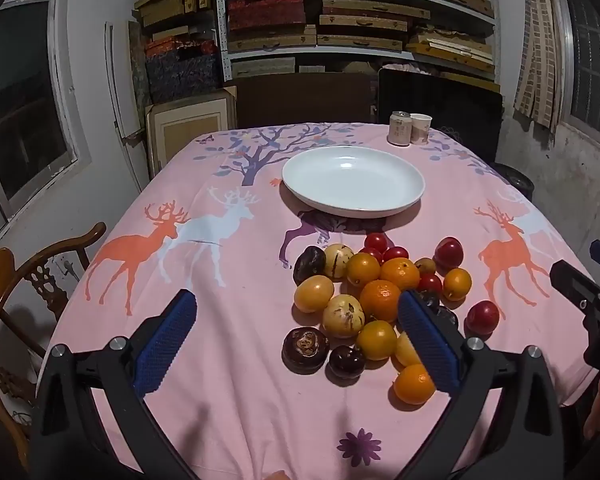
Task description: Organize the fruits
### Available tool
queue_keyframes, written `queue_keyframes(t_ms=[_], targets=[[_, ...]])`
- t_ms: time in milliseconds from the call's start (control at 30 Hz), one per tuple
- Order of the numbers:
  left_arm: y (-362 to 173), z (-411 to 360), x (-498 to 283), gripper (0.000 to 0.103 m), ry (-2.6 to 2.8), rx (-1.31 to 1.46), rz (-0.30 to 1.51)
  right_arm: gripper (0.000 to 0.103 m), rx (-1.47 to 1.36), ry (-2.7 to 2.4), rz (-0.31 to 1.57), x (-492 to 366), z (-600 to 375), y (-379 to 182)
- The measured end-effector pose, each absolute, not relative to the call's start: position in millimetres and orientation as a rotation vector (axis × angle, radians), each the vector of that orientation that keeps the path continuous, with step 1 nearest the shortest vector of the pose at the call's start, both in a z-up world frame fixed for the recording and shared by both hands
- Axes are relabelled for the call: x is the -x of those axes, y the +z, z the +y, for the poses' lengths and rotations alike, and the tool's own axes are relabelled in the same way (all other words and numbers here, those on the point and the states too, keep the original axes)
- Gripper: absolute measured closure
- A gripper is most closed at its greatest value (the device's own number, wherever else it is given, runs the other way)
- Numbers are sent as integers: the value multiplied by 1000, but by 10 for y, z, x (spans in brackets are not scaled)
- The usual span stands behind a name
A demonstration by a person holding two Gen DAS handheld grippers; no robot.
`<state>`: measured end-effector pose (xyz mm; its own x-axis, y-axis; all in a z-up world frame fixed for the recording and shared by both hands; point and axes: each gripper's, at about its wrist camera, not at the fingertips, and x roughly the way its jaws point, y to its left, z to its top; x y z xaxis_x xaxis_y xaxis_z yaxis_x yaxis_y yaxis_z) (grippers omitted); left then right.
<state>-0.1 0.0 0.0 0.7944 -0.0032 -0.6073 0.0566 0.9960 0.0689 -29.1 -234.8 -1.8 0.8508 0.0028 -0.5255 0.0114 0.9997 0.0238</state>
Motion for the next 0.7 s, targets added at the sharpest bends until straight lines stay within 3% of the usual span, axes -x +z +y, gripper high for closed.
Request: queue_keyframes(t_ms=[700], targets=[[-57, -16, 5, 4, -35, -83, 656, 4, -29, 9, 556, 279, -2343, -35]])
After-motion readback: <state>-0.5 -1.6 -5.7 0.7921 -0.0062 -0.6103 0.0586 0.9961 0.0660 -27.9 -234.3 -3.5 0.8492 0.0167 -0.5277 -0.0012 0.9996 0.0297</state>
